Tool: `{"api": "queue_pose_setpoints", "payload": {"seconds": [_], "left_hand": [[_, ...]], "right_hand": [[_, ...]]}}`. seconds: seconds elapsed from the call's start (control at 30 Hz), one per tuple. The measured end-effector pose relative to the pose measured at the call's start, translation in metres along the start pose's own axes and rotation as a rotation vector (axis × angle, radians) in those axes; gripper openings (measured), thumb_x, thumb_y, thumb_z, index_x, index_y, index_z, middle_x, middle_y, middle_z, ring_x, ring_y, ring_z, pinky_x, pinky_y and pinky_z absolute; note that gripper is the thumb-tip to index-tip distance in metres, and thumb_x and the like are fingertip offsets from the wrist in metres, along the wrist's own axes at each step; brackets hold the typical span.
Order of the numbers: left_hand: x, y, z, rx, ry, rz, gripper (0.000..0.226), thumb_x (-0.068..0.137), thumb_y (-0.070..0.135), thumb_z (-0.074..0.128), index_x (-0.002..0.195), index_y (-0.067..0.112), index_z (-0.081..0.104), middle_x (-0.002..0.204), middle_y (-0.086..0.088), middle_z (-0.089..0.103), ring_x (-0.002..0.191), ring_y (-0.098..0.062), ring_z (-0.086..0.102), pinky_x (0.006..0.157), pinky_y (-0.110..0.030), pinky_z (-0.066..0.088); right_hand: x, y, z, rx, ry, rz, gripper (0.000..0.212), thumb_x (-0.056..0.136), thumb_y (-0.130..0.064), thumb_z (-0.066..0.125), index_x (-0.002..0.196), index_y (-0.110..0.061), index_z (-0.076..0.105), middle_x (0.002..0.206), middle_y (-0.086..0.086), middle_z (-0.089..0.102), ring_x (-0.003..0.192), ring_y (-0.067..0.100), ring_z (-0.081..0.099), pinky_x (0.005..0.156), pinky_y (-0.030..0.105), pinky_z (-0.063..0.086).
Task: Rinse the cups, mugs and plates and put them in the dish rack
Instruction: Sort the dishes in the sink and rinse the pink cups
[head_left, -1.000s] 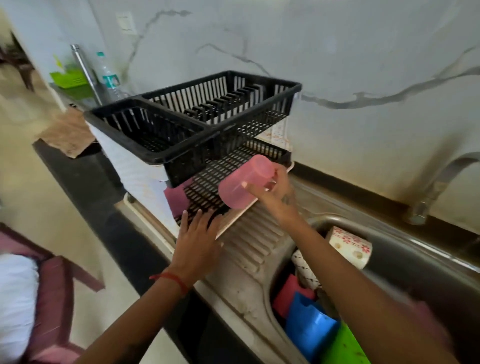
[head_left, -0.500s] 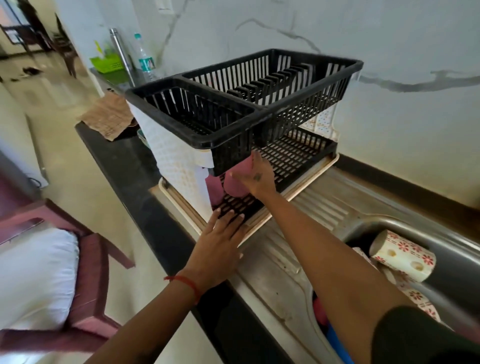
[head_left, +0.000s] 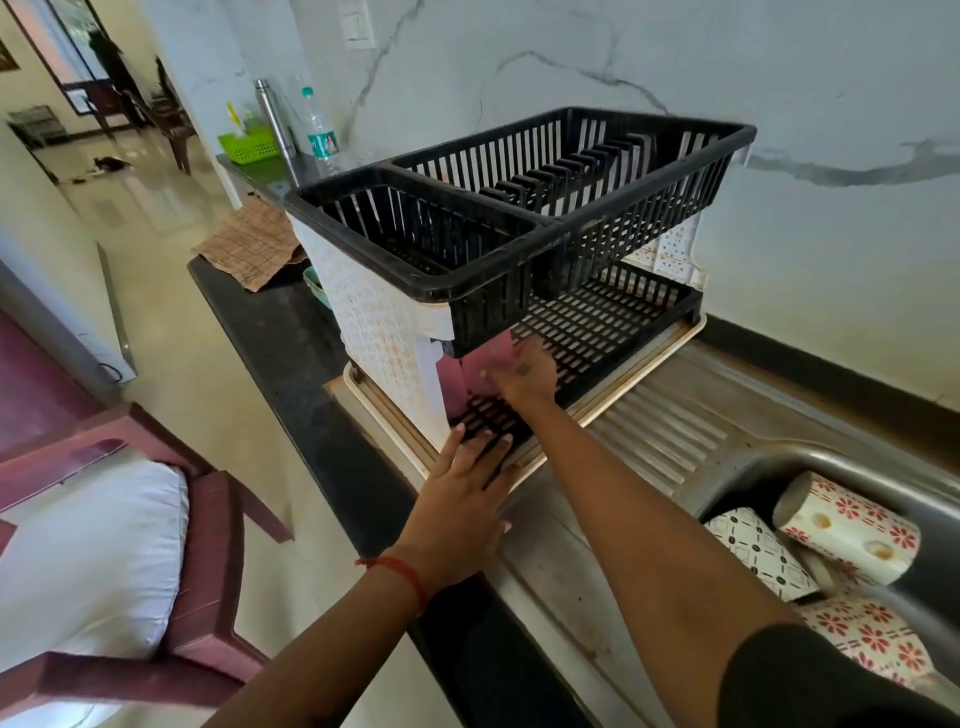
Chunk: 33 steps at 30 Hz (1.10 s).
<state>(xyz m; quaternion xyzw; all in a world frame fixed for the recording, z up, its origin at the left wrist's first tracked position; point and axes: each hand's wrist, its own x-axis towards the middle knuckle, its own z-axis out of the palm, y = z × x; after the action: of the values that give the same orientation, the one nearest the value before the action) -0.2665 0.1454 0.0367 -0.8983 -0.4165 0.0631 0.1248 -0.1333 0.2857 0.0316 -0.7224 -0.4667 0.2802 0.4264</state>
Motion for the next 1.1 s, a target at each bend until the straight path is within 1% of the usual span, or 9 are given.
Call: {"api": "queue_pose_setpoints", "payload": {"seconds": [0.2,0.37,0.5,0.67,0.73,0.8,0.9,1.0,1.1], "left_hand": [[0.001,0.002,-0.004,-0.008,-0.014,-0.009,0.066,0.097,0.051,0.035,0.153,0.025,0.01,0.162,0.0,0.003,0.147,-0.026,-0.014,0.101,-0.042,-0.036],[0.006,0.013,-0.015,-0.122,-0.004,-0.07,0.064,0.095,0.053,0.039,0.152,0.032,0.017,0.161,0.004,0.012,0.148,-0.023,-0.001,0.116,-0.051,-0.015],[0.011,0.042,-0.024,-0.293,0.04,-0.074,0.061,0.095,0.049,0.041,0.151,0.034,0.019,0.159,0.007,0.016,0.147,-0.017,0.007,0.115,-0.053,-0.015],[0.032,0.106,-0.033,-0.54,0.039,0.052,0.058,0.094,0.042,0.048,0.147,0.029,0.027,0.156,0.005,0.025,0.141,-0.012,0.027,0.116,-0.037,0.018],[0.04,0.136,-0.036,-0.616,0.003,0.114,0.061,0.094,0.039,0.051,0.149,0.027,0.026,0.156,0.004,0.027,0.14,-0.014,0.03,0.114,-0.038,0.023],[0.045,0.171,-0.039,-0.655,-0.033,0.187,0.063,0.094,0.039,0.052,0.149,0.025,0.026,0.155,0.003,0.029,0.14,-0.014,0.03,0.113,-0.04,0.024],[0.048,0.215,-0.038,-0.67,-0.163,0.265,0.066,0.095,0.043,0.05,0.151,0.026,0.021,0.158,0.002,0.023,0.143,-0.017,0.025,0.116,-0.047,0.018],[0.045,0.252,-0.028,-0.506,-0.267,0.357,0.07,0.097,0.052,0.04,0.154,0.025,0.009,0.161,0.003,0.009,0.146,-0.017,0.016,0.116,-0.046,0.015],[0.036,0.274,-0.015,-0.427,-0.344,0.344,0.073,0.096,0.058,0.037,0.154,0.027,0.005,0.162,0.002,-0.005,0.148,-0.017,0.003,0.116,-0.047,0.008]], "right_hand": [[-0.005,-0.001,-0.014,-0.094,-0.136,-0.085,0.058,0.078,-0.021,0.076,0.128,-0.009,0.05,0.126,0.011,0.059,0.117,0.027,0.054,0.095,0.031,0.043],[-0.027,0.003,-0.056,-0.109,-0.214,-0.214,0.066,0.088,-0.021,0.065,0.146,-0.021,0.035,0.145,0.004,0.046,0.131,0.021,0.043,0.104,0.019,0.029],[-0.065,0.02,-0.117,-0.019,-0.258,-0.246,0.063,0.089,-0.01,0.065,0.145,-0.014,0.037,0.141,0.012,0.049,0.131,0.023,0.045,0.106,0.024,0.035],[-0.12,0.064,-0.21,-0.139,-0.192,-0.234,0.055,0.089,-0.016,0.066,0.14,-0.016,0.045,0.139,0.007,0.051,0.129,0.017,0.047,0.104,0.021,0.035],[-0.141,0.086,-0.243,-0.248,-0.151,-0.218,0.055,0.089,-0.021,0.066,0.14,-0.019,0.046,0.14,0.004,0.051,0.129,0.018,0.046,0.106,0.027,0.036],[-0.163,0.114,-0.276,-0.373,-0.088,-0.184,0.054,0.089,-0.024,0.065,0.14,-0.019,0.046,0.141,0.005,0.05,0.131,0.021,0.044,0.109,0.035,0.034],[-0.192,0.163,-0.317,-0.554,-0.012,-0.073,0.055,0.09,-0.027,0.062,0.141,-0.022,0.044,0.148,0.004,0.042,0.137,0.023,0.034,0.113,0.034,0.024],[-0.217,0.221,-0.349,-0.707,-0.035,0.131,0.063,0.091,-0.033,0.059,0.147,-0.023,0.033,0.156,0.008,0.025,0.143,0.024,0.023,0.115,0.031,0.019],[-0.234,0.268,-0.364,-0.715,-0.108,0.325,0.069,0.094,-0.033,0.054,0.152,-0.023,0.017,0.16,0.007,0.006,0.146,0.029,0.009,0.116,0.038,0.013]]}}
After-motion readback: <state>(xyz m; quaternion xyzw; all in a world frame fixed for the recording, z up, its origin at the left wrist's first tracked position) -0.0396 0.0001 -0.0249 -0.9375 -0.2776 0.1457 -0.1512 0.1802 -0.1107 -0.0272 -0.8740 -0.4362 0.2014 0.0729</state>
